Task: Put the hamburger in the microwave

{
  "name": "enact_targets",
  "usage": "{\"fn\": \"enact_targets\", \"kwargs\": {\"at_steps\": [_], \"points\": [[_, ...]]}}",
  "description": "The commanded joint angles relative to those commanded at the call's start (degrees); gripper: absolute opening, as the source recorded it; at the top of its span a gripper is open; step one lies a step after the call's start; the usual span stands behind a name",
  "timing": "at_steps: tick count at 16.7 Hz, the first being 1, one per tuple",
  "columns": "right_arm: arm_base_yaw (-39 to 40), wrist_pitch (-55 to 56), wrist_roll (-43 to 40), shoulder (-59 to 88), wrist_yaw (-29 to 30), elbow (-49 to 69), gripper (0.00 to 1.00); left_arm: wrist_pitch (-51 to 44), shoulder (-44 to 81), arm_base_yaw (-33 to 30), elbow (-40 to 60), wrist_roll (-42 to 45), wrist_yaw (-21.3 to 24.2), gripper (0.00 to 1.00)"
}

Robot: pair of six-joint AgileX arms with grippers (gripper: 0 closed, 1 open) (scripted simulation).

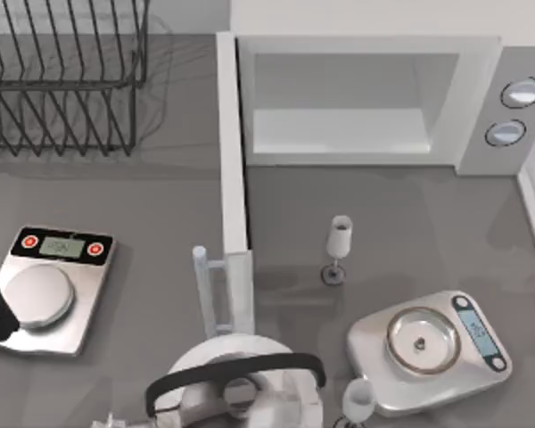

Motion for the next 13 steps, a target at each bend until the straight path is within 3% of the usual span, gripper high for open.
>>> {"fn": "enact_targets", "kwargs": {"at_steps": [7,13], "points": [[20.2,36.6,30.8,24.7,10.9,9.2,0.00,0.0,0.0,0.0,0.0,0.0,0.0,1.00],[30.4,68.3,55.2,40.6,20.6,16.0,0.00,0.0,0.0,0.0,0.0,0.0,0.0,1.00]]}}
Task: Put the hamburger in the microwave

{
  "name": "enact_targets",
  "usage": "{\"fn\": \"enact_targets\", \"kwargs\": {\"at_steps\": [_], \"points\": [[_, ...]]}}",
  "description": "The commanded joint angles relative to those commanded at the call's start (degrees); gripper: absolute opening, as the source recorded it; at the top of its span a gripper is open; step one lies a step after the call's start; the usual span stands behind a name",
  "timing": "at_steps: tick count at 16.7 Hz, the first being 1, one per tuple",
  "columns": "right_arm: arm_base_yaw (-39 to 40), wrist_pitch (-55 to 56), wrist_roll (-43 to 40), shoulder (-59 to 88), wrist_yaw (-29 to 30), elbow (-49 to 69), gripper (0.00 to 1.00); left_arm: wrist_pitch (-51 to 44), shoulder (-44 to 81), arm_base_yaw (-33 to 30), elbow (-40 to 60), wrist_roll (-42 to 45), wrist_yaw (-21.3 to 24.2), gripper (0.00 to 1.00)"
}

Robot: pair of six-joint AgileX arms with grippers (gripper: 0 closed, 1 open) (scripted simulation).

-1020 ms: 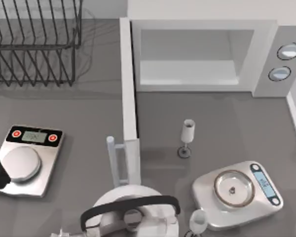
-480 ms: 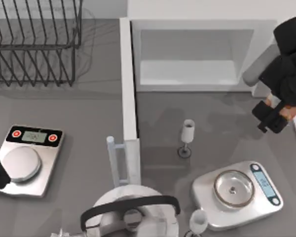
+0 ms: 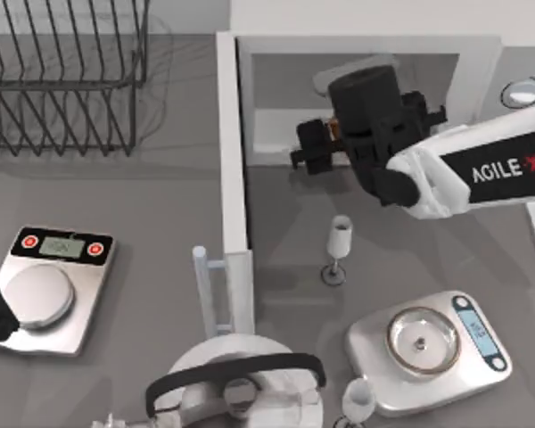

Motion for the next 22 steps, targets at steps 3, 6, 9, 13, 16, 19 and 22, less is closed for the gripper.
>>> {"fn": "enact_targets", "kwargs": {"at_steps": [3,6,9,13,16,19,22], "points": [[2.1,9.8,7.9,4.6,4.0,2.2,0.00,0.0,0.0,0.0,0.0,0.0,0.0,1.00],[2.7,14.3,11.5,6.9,6.2,3.1,0.00,0.0,0.0,0.0,0.0,0.0,0.0,1.00],[2.8,14.5,11.8,7.0,6.3,3.2,0.00,0.0,0.0,0.0,0.0,0.0,0.0,1.00],[2.4,14.1,11.9,6.7,6.2,3.7,0.00,0.0,0.0,0.0,0.0,0.0,0.0,1.00],[2.2,12.2,12.2,5.8,6.4,9.3,0.00,0.0,0.0,0.0,0.0,0.0,0.0,1.00],[1.6,8.5,12.5,7.3,6.2,20.2,0.00,0.0,0.0,0.0,0.0,0.0,0.0,1.00],[0.3,3.5,12.2,12.5,5.3,33.6,0.00,0.0,0.0,0.0,0.0,0.0,0.0,1.00]]}}
